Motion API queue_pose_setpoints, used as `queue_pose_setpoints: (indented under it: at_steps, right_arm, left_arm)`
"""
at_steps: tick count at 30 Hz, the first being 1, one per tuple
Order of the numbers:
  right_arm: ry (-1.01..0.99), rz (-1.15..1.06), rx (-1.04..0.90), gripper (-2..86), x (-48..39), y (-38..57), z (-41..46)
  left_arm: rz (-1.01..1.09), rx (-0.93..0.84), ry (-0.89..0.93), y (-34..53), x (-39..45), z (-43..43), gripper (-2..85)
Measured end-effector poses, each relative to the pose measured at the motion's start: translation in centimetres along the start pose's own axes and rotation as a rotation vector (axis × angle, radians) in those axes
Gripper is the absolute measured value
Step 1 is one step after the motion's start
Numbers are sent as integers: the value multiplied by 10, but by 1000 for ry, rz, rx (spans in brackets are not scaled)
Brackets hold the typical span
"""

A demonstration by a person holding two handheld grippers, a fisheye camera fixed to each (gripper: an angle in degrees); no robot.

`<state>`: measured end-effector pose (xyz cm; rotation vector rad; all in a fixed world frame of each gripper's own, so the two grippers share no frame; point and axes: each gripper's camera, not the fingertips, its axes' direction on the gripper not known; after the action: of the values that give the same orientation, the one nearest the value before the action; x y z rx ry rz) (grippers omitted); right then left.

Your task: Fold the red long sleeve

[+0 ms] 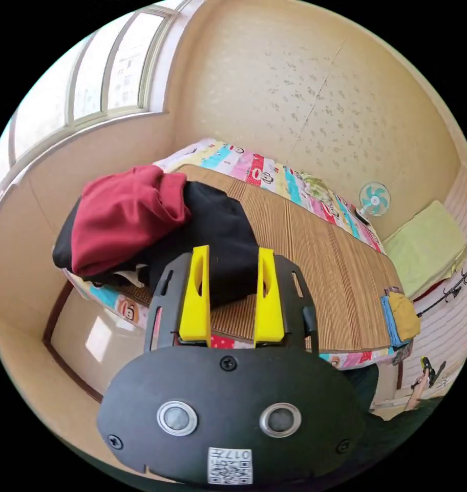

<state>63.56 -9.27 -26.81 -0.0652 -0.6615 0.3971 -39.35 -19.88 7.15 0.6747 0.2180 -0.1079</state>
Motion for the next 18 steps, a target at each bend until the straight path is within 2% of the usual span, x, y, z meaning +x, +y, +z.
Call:
queue_pose_setpoints:
  at_steps: [1, 3, 5, 6, 7, 9, 10, 12, 18]
  right_arm:
    - [-14, -29, 10, 31, -9, 5, -3]
    - [-91, -145, 38, 26, -40, 20, -11]
    - [-118, -196, 46, 23, -60, 29, -12]
    - [-131, -223, 42, 22, -73, 33, -9]
    - [-137, -234, 37, 21, -78, 36, -7]
    - [-163, -263, 12, 16, -101, 42, -1]
    - [-169, -270, 8, 15, -106, 44, -1]
    - [-191, -316, 37, 10, -128, 52, -4]
    - [-299, -412, 102, 5, -179, 54, -7]
  left_arm:
    - [-32, 66, -90, -23, -14, -11, 136]
    - [-84, 133, -153, -55, -37, -15, 140]
    - [-210, 58, -208, -94, -74, 15, 152]
    - [-249, 6, -205, -101, -85, 30, 147]
    - [-343, -130, -166, -109, -106, 66, 136]
    - [-474, -132, -120, -108, -116, 75, 108]
    - [-496, -69, -52, -112, -107, 61, 85]
    - [-377, -8, 47, -130, -71, 35, 68]
    - [84, 207, 565, -150, 94, -70, 61]
